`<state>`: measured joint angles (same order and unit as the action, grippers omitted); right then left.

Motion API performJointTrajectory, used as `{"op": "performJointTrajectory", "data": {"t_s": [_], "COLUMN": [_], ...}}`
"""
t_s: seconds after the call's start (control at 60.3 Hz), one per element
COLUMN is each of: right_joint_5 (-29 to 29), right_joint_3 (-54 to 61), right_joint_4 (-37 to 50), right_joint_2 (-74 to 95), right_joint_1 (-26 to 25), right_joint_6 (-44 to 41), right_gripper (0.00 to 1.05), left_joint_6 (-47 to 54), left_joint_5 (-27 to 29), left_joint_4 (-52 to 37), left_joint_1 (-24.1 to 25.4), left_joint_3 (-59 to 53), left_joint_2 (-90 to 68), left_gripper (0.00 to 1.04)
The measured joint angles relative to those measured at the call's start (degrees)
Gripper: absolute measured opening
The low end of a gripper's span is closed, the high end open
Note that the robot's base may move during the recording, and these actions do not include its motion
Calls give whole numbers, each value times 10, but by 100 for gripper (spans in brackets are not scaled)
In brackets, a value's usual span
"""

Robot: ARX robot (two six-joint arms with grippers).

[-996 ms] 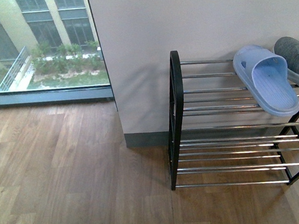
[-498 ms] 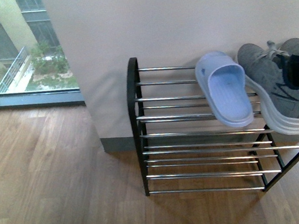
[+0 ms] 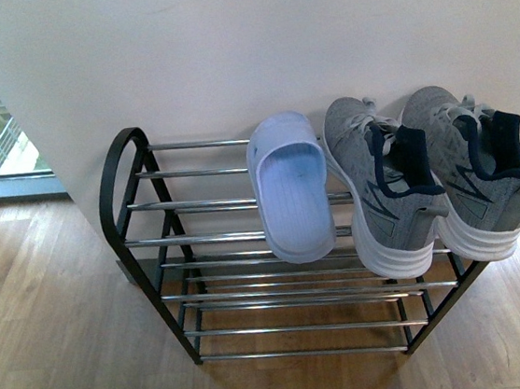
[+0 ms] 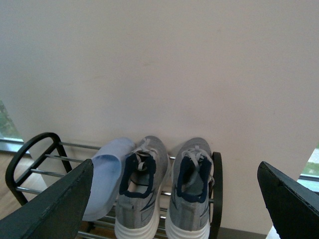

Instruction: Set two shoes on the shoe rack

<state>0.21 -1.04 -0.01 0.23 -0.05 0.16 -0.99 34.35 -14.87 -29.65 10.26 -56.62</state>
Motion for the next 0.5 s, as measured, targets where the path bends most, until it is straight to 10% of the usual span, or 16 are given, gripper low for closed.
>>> {"op": "performJointTrajectory", "data": {"t_s": [0.249, 0.498], "right_joint_5": [0, -2], "right_joint_3": [0, 0], "right_joint_4": [0, 0], "right_joint_2": [0, 0], "right_joint_1": [0, 0], "right_joint_6": [0, 0], "right_gripper": [95, 95], "left_joint_6": [-52, -183], "left_joint_5": [-10, -135], "left_joint_4": [-68, -132], "left_joint_1": [9, 78], "left_joint_3": [-3, 122], "left_joint_2": [-28, -242], "left_gripper": [2, 2]}}
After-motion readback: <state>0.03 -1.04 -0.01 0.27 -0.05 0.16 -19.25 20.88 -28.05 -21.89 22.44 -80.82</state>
